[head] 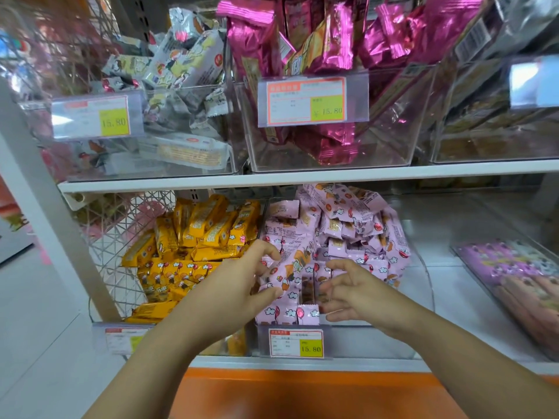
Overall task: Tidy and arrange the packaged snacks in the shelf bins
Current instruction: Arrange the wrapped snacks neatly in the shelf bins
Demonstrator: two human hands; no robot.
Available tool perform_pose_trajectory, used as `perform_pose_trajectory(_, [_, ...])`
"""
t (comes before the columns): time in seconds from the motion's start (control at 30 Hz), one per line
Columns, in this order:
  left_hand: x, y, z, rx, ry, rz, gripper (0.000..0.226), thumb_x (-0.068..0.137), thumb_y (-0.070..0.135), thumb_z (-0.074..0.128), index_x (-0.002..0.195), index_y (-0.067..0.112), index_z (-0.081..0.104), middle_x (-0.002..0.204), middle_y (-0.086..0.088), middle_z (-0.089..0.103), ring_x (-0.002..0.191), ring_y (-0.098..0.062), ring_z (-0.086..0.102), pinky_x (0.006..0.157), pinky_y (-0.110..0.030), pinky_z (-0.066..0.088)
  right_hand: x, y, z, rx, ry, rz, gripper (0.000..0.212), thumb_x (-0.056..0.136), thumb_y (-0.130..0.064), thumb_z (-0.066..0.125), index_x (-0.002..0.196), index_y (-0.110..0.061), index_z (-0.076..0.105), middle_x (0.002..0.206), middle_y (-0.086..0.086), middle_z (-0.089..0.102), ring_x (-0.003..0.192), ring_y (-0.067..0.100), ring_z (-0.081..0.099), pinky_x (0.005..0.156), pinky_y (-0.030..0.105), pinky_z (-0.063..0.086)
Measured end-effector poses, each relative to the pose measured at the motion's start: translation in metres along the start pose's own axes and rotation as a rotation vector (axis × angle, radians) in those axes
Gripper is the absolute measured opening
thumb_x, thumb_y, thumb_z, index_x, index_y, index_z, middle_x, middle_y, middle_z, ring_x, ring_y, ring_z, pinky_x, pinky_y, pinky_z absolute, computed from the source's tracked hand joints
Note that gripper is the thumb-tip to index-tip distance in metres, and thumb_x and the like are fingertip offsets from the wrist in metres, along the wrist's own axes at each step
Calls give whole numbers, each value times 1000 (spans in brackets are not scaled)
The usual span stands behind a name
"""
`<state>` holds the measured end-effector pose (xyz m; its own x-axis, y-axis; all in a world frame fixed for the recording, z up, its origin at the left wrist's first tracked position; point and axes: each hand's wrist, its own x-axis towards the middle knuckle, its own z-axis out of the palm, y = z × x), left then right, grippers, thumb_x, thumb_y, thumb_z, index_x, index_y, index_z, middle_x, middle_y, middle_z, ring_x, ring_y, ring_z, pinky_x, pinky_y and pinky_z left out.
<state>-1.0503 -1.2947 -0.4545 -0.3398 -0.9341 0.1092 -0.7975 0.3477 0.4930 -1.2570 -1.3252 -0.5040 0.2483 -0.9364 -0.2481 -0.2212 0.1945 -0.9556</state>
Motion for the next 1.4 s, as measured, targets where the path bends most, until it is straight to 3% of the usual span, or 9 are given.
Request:
perform_pose_trajectory(0.17, [-6, -4, -13, 57, 47, -26, 22, 90, 35, 61, 101, 46, 46, 106, 18, 55, 59, 4, 56, 59, -18, 42, -2, -3, 1, 3, 28, 11, 46, 96, -2, 46, 138, -16, 32, 108, 7, 54, 82, 21, 66, 77, 31, 58])
perform_pose_trajectory(0.33, [-5, 3, -13, 27, 45, 11, 20, 93, 21, 59, 100, 39, 55, 66, 16, 48, 45, 13, 47, 47, -9, 35, -2, -5, 3, 13, 20, 18, 37, 97, -2, 44, 131, -17, 38, 104, 4, 52, 79, 20, 66, 77, 31, 57])
perform_pose_trajectory(0.53, [27, 8, 3, -29, 33, 68, 19, 94, 25, 57, 111, 34, 55, 107, 17, 60, 89, 6, 56, 73, -11, 45, -3, -3, 1, -74, -8, 42, 20, 98, -3, 39, 107, -14, 53, 99, 7, 62, 82, 19, 65, 82, 32, 55])
perform_pose_trajectory(0.8, [49, -3, 32, 60, 41, 86, 13, 95, 34, 56, 103, 29, 65, 85, 13, 63, 65, 9, 52, 59, -12, 37, -2, 0, 1, -569, -92, 71, 20, 92, -15, 42, 83, -2, 54, 82, 12, 48, 78, 24, 48, 82, 44, 49])
perform_pose_trajectory(0.9, [51, -9, 43, 214, 45, 111, 19, 95, 40, 52, 105, 31, 66, 88, 10, 68, 82, -3, 56, 86, -24, 40, -2, -1, 1, -647, -125, 66, 22, 91, -17, 42, 72, -9, 49, 72, 12, 41, 72, 27, 41, 69, 41, 43])
perform_pose_trajectory(1.0, [49, -13, 50, 414, 37, 122, 24, 96, 47, 45, 106, 36, 64, 104, 13, 67, 109, -6, 49, 101, -25, 18, -4, -2, -4, -741, -113, -14, 27, 94, -17, 43, 98, 1, 63, 98, 24, 62, 94, 42, 56, 80, 45, 47])
perform_pose_trajectory(1.2, [50, -14, 45, 383, -66, 139, 26, 100, 43, 38, 101, 38, 64, 92, 19, 63, 99, -4, 50, 109, -29, 15, -30, -19, -35, -600, 374, -351, 14, 91, -19, 60, 94, -32, 63, 85, -21, 61, 75, -3, 57, 62, 7, 46])
perform_pose_trajectory(1.3, [46, -15, 47, 366, -23, 181, 30, 101, 43, 35, 99, 38, 64, 89, 22, 61, 93, -1, 49, 111, -31, 18, -31, -17, -65, -747, 771, -429, 14, 80, -25, 72, 85, -28, 59, 89, -7, 60, 81, 11, 54, 68, 28, 44])
perform_pose_trajectory(1.4, [42, -18, 53, 362, 54, 197, 44, 98, 52, 27, 109, 36, 66, 110, 23, 64, 107, 1, 53, 112, -30, 15, -24, -8, -80, -927, 797, -220, 25, 75, -37, 76, 89, -22, 61, 95, -2, 52, 92, 20, 52, 71, 32, 43])
